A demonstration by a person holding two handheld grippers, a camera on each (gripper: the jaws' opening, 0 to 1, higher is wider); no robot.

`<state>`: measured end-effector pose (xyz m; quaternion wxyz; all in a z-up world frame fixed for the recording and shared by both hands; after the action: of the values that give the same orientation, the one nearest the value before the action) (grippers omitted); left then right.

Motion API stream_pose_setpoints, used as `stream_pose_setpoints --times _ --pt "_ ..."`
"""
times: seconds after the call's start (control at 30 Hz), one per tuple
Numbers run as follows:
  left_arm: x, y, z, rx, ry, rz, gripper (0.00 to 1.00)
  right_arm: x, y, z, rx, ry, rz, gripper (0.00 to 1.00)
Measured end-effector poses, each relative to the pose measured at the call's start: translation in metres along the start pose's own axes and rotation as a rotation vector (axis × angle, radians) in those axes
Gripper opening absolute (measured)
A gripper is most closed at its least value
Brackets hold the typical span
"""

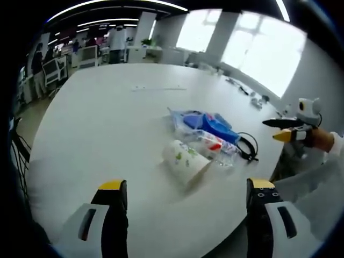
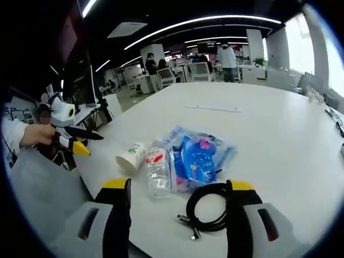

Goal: Arrange the tabletop items into an orderly group along one side of the table until the central work area is clear of visible clutter.

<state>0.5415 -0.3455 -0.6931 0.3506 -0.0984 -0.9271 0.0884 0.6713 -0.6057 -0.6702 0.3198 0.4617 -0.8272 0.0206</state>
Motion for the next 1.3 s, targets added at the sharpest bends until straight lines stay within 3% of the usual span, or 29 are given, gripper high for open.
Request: stream_pose_setpoints --times 0.3,1.0,1.3 --pt "-0.002 0.0 0.002 0.005 0.001 0.001 0.88 -0.007 0.007 -0.003 0.032 -0.002 -0.029 0.67" --pt "-0.003 0.0 0.009 0.027 -0.006 0.003 0.87 -0.036 0.038 -0.008 0.216 0.036 -0.101 0.59" --pt "0.002 -0.001 0.008 0.043 -0.022 -0.007 0.86 -0.05 0.04 -0.007 0.226 0.069 -0.123 0.59"
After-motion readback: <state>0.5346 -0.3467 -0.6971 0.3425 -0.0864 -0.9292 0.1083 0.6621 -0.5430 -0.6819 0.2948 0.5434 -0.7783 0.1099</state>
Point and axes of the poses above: the point that each gripper's makers call its tool centre point, and the gripper's own axes: x roughly backward along the fingers, y roughly to its left, z roughly out of its underside, the point moved 3 cm from there along x, roughly backward along the fingers, and after that the axes turned 5 degrees about -x, right-handed, at the moved point
